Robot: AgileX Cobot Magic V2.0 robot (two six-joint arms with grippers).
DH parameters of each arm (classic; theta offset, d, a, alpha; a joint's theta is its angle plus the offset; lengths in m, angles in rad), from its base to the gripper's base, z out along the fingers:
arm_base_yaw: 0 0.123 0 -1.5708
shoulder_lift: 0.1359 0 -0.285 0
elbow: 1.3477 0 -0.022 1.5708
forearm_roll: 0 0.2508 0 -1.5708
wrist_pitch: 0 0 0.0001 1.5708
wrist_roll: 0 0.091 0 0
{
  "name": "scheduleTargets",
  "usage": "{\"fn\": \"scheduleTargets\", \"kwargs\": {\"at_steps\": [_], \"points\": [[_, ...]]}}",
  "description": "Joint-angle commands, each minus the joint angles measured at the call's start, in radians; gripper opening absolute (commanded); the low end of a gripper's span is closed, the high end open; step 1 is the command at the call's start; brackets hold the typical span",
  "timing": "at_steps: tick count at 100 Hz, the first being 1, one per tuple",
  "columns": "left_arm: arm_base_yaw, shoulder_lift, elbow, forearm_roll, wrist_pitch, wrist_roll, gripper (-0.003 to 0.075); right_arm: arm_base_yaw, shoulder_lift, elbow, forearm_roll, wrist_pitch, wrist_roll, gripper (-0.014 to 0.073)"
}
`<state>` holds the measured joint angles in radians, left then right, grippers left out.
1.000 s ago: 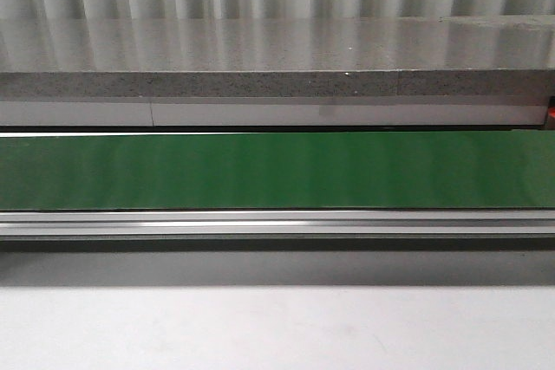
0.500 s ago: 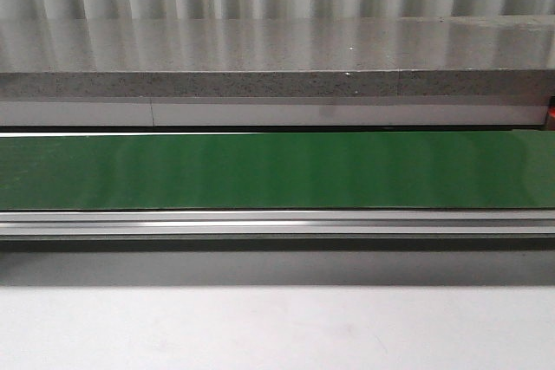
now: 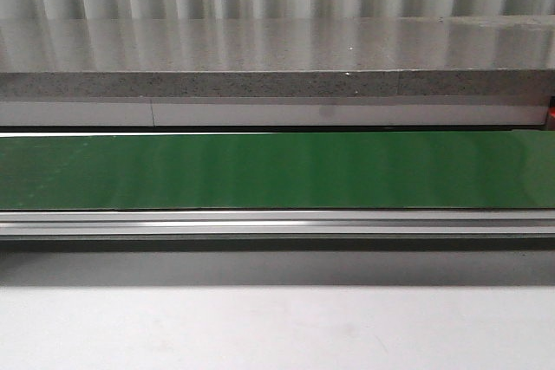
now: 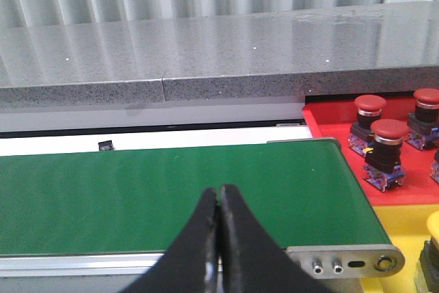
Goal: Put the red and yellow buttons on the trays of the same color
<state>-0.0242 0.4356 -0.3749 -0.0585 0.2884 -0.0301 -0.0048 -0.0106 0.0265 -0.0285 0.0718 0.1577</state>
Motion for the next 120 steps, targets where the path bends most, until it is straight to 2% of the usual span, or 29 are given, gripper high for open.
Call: {"fn": "scheduleTargets", "kwargs": {"at_steps": [1, 15, 53, 83, 92, 120], "points": [[-0.007, -0.052, 0.035, 0.068, -0.131, -0.089, -0.002, -0.006, -0.016, 0.002, 0.001, -0.081, -0.007, -0.0067], [-0.007, -0.165, 0.143, 0.082, -0.175, -0.112, -0.002, -0.006, -0.016, 0.002, 0.001, -0.081, -0.007, -0.0067], [-0.007, -0.469, 0.343, 0.084, -0.174, -0.12, -0.002, -0.006, -0.016, 0.002, 0.001, -0.081, -0.007, -0.0067], [-0.071, -0.467, 0.393, 0.129, -0.216, -0.162, -0.002, -0.006, -0.016, 0.002, 0.001, -0.081, -0.007, -0.0067], [-0.073, -0.467, 0.42, 0.129, -0.276, -0.162, -0.002, -0.006, -0.016, 0.002, 0.001, -0.081, -0.007, -0.0067], [-0.073, -0.467, 0.418, 0.13, -0.317, -0.162, -0.002, -0.006, -0.016, 0.002, 0.001, -0.081, -0.007, -0.0067]]}}
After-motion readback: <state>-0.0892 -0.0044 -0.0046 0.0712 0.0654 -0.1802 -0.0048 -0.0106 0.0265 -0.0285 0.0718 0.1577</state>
